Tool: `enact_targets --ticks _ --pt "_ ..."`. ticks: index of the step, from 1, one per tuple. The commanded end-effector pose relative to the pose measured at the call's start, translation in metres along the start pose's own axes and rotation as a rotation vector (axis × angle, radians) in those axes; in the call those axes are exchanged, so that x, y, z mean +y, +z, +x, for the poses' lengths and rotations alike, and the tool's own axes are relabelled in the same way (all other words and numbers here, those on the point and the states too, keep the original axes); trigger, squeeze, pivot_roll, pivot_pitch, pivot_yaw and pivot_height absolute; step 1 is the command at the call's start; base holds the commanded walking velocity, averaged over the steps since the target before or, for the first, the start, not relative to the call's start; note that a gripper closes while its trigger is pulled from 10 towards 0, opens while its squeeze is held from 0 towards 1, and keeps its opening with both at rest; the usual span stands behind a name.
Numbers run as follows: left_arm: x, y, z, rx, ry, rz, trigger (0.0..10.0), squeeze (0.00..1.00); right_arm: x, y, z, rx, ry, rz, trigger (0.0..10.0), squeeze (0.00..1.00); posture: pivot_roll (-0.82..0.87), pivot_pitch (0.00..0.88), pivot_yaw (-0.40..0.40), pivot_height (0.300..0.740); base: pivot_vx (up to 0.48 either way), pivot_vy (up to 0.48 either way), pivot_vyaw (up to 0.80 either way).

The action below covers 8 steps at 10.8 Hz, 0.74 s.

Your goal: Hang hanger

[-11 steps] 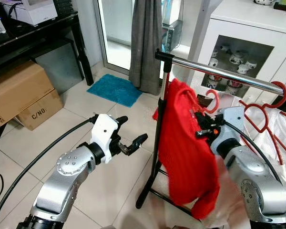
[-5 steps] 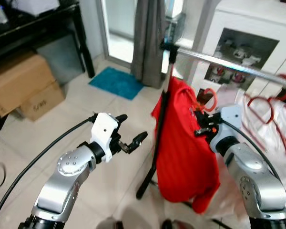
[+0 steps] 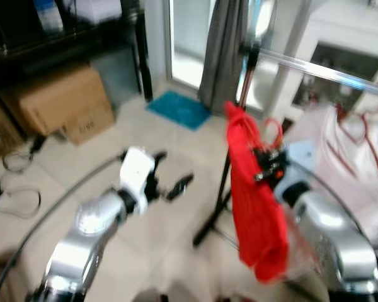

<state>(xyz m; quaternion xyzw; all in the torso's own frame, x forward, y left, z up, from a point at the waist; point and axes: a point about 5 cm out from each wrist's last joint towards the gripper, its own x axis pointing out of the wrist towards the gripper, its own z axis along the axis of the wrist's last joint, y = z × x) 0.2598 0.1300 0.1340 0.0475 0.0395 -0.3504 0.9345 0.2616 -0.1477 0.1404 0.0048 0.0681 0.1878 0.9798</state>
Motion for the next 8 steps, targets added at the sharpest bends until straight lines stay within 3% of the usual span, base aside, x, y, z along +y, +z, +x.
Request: enact_targets --ticks 1,2,4,5,6,7,8 --pt "0.001 0.003 0.006 -0.012 -0.004 -0.010 10.0 0.85 0.009 0.017 -0.002 -0.080 0.074 -0.010 0.0 0.00 -0.08 0.000 0.002 0.740 0.000 0.000 0.00" --pt "0.004 0.006 0.012 -0.024 0.010 -0.033 10.0 0.87 0.015 0.019 -0.002 -0.087 0.117 -0.027 0.0 0.00 -0.09 0.000 0.004 0.740 0.000 0.000 0.00" --pt "0.011 0.012 0.028 -0.075 0.065 -0.203 10.0 1.00 0.021 0.023 -0.004 -0.102 0.176 -0.059 0.0 0.00 -0.09 0.000 0.001 0.740 0.000 0.000 0.00" --pt "0.009 0.015 0.034 -0.094 0.042 -0.259 10.0 0.87 0.024 0.025 -0.005 -0.107 0.205 -0.066 0.0 0.00 -0.10 0.000 -0.001 0.740 0.000 0.000 0.00" --pt "0.003 0.017 0.043 -0.098 -0.002 -0.307 10.0 0.00 0.027 0.026 -0.006 -0.105 0.236 -0.082 0.0 0.00 -0.10 0.000 -0.004 0.740 0.000 0.000 0.00" --pt "-0.005 0.022 0.049 -0.115 -0.070 -0.343 10.0 0.00 0.028 0.027 -0.007 -0.102 0.253 -0.092 0.0 0.00 -0.11 0.000 0.000 0.740 0.000 0.000 0.00" --pt "-0.008 0.023 0.054 -0.105 -0.079 -0.400 4.6 0.00 0.029 0.027 -0.007 -0.102 0.262 -0.102 0.0 0.00 -0.11 0.000 0.001 0.740 0.000 0.000 0.00"
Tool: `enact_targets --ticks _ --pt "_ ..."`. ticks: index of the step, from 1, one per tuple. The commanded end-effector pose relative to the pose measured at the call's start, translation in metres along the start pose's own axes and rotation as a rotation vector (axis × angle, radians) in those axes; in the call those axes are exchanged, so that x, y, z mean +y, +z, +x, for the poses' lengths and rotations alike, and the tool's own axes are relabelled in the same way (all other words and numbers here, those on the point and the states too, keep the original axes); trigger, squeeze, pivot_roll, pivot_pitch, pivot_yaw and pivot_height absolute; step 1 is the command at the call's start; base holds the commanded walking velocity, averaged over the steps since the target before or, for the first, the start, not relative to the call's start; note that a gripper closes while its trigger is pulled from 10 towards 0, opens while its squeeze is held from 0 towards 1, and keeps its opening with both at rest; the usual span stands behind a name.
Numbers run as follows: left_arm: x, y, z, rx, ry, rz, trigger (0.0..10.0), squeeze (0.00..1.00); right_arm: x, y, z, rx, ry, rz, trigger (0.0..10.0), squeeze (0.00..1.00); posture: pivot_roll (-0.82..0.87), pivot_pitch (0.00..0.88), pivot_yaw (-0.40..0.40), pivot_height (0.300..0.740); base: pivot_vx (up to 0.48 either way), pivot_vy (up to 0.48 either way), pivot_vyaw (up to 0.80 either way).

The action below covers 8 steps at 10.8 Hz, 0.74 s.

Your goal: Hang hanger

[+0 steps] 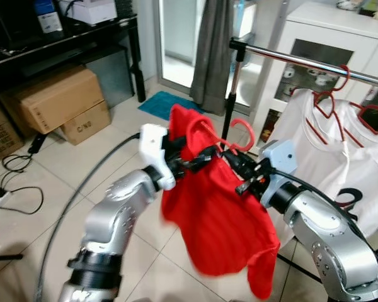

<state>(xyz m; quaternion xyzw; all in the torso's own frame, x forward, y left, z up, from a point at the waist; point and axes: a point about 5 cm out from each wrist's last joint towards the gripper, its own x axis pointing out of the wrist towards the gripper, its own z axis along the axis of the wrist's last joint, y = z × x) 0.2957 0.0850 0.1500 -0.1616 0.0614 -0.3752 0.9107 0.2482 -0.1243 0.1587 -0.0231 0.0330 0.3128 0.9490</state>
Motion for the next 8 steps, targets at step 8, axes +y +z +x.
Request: enact_targets --ticks 8 --pt "0.010 -0.008 0.004 0.150 0.087 0.052 0.0 0.00 0.004 0.011 -0.001 -0.042 0.023 -0.036 0.0 0.00 -0.11 0.000 0.006 0.740 0.000 0.000 0.00"
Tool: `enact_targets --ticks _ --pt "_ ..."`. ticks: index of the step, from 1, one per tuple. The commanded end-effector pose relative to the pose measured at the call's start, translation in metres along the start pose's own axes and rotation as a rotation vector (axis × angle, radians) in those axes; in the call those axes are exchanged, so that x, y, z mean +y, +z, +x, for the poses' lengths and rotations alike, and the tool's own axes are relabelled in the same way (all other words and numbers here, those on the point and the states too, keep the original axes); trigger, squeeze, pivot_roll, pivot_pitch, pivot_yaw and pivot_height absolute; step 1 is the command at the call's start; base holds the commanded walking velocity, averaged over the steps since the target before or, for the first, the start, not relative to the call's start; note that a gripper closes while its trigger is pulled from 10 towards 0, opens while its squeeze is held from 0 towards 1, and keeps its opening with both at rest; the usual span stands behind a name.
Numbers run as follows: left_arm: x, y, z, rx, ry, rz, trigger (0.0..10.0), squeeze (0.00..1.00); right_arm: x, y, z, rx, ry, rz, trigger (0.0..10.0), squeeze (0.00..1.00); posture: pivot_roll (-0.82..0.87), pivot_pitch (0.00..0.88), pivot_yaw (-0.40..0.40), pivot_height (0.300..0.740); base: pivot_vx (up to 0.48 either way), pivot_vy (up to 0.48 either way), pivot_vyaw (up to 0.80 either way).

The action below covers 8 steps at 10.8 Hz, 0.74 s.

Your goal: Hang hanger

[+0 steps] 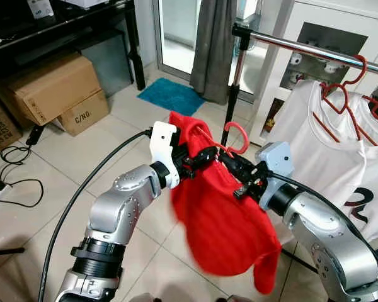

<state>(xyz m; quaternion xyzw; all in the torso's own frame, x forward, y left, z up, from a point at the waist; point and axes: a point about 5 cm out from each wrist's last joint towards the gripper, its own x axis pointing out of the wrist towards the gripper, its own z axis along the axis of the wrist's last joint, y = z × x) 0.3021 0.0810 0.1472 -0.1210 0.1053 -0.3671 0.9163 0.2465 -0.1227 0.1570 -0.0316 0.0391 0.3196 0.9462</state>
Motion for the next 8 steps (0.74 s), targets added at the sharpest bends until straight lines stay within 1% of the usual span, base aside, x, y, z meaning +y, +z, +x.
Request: enact_targets --ticks 1,2,4,5,7,8 --pt "0.008 -0.006 -0.004 0.039 0.053 0.017 0.0 0.00 0.002 0.012 -0.001 -0.057 0.007 -0.024 0.0 0.00 -0.11 0.000 0.006 0.740 0.000 0.000 0.00" --pt "0.010 -0.007 -0.005 0.035 0.077 -0.002 0.0 0.00 0.002 0.012 -0.001 -0.056 0.005 -0.023 0.0 0.00 -0.11 0.000 0.005 0.740 0.000 0.000 0.00" --pt "0.021 -0.009 -0.009 0.053 0.173 -0.099 0.0 0.00 0.001 0.011 -0.001 -0.053 -0.002 -0.024 0.0 0.00 -0.11 0.000 0.003 0.740 0.000 0.000 0.00" --pt "0.022 -0.010 -0.010 0.055 0.175 -0.120 0.0 0.00 0.001 0.011 -0.001 -0.053 -0.003 -0.024 0.0 0.00 -0.11 0.000 0.003 0.740 0.000 0.000 0.00" --pt "0.018 -0.009 -0.011 0.049 0.137 -0.076 0.0 0.00 0.000 0.011 -0.001 -0.053 -0.005 -0.025 0.0 0.00 -0.11 0.000 0.001 0.740 0.000 0.000 0.00" --pt "0.019 -0.009 -0.012 0.047 0.154 -0.067 0.0 0.00 -0.001 0.010 0.000 -0.045 -0.015 -0.029 0.0 0.00 -0.11 0.000 0.002 0.740 0.000 0.000 0.00"
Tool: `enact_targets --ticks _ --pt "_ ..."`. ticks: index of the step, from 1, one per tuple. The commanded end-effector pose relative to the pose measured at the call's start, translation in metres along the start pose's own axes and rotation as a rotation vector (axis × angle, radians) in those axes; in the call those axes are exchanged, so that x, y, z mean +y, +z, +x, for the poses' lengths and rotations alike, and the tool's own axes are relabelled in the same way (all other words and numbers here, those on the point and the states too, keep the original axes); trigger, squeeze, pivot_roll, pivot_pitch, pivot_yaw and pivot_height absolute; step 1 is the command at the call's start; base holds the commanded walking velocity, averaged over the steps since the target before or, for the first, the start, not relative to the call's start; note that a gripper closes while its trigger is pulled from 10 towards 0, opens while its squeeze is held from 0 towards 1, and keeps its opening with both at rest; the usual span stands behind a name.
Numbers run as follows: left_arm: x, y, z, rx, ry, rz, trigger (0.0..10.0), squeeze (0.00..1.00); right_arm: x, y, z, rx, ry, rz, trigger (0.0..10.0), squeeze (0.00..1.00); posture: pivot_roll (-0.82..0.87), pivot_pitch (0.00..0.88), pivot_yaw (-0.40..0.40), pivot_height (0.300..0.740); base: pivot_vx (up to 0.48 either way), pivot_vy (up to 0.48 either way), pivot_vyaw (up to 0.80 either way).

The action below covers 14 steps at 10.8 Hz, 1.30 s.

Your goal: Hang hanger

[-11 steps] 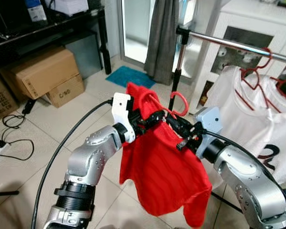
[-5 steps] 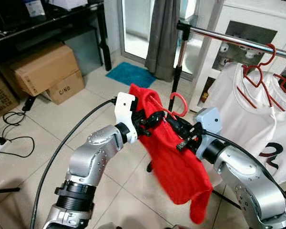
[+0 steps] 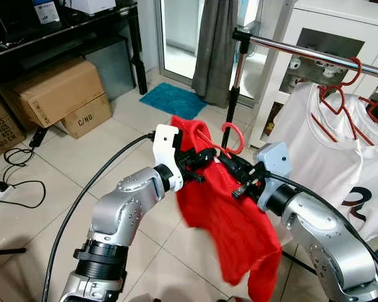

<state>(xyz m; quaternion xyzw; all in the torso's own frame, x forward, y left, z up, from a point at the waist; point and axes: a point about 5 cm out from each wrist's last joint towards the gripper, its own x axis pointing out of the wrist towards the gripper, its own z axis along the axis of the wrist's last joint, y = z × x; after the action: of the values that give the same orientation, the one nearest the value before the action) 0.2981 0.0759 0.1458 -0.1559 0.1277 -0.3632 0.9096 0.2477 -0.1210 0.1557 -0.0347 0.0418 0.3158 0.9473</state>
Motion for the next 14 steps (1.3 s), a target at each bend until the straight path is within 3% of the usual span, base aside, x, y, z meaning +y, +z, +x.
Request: enact_targets --ticks 1,4,5,7,8,9,10,11,12,13,14 --pt "0.026 -0.004 -0.015 0.025 0.179 0.015 0.0 0.00 -0.005 0.010 -0.003 -0.036 -0.030 -0.029 0.0 0.00 -0.11 0.000 0.002 0.740 0.000 0.000 0.00" --pt "0.036 -0.014 -0.030 0.223 0.253 0.324 0.0 0.00 -0.019 0.006 -0.003 -0.002 -0.126 -0.038 0.0 0.00 -0.10 0.000 -0.002 0.740 0.000 0.000 0.00" --pt "0.040 -0.010 -0.031 0.203 0.293 0.358 0.0 0.00 -0.019 0.005 -0.002 -0.002 -0.126 -0.038 0.0 0.00 -0.10 0.000 -0.003 0.740 0.000 0.000 0.00" --pt "0.045 0.009 -0.030 0.070 0.356 0.395 0.0 0.00 -0.020 0.003 -0.002 0.017 -0.133 -0.039 0.0 0.00 -0.10 0.000 -0.005 0.740 0.000 0.000 0.00" --pt "0.047 0.010 -0.033 0.101 0.364 0.474 0.0 0.00 -0.024 0.001 -0.002 0.030 -0.166 -0.042 0.0 0.00 -0.10 0.000 -0.003 0.740 0.000 0.000 0.00" --pt "0.050 0.006 -0.034 0.096 0.382 0.416 0.0 0.00 -0.026 0.002 -0.001 0.021 -0.178 -0.040 0.0 0.00 -0.10 0.000 -0.002 0.740 0.000 0.000 0.00" --pt "0.045 0.006 -0.031 -0.015 0.352 0.143 0.0 0.00 -0.026 0.004 -0.001 0.010 -0.178 -0.035 0.0 0.00 -0.10 0.000 -0.001 0.740 0.000 0.000 0.00" --pt "0.045 0.007 -0.030 -0.105 0.349 -0.071 0.0 0.00 -0.026 0.004 -0.001 0.004 -0.176 -0.032 0.0 0.00 -0.10 0.000 0.001 0.740 0.000 0.000 0.00" --pt "0.048 0.010 -0.031 -0.190 0.374 -0.219 0.0 0.00 -0.026 0.005 0.000 0.000 -0.176 -0.030 0.0 0.00 -0.10 0.000 0.003 0.740 0.000 0.000 0.00" --pt "0.052 0.011 -0.032 -0.228 0.411 -0.274 0.0 0.00 -0.026 0.005 0.001 -0.003 -0.177 -0.028 0.0 0.00 -0.10 0.000 0.003 0.740 0.000 0.000 0.00" --pt "0.050 0.011 -0.031 -0.206 0.400 -0.244 0.0 0.00 -0.026 0.005 0.001 -0.004 -0.177 -0.028 0.0 0.00 -0.10 0.000 0.001 0.740 0.000 0.000 0.00"
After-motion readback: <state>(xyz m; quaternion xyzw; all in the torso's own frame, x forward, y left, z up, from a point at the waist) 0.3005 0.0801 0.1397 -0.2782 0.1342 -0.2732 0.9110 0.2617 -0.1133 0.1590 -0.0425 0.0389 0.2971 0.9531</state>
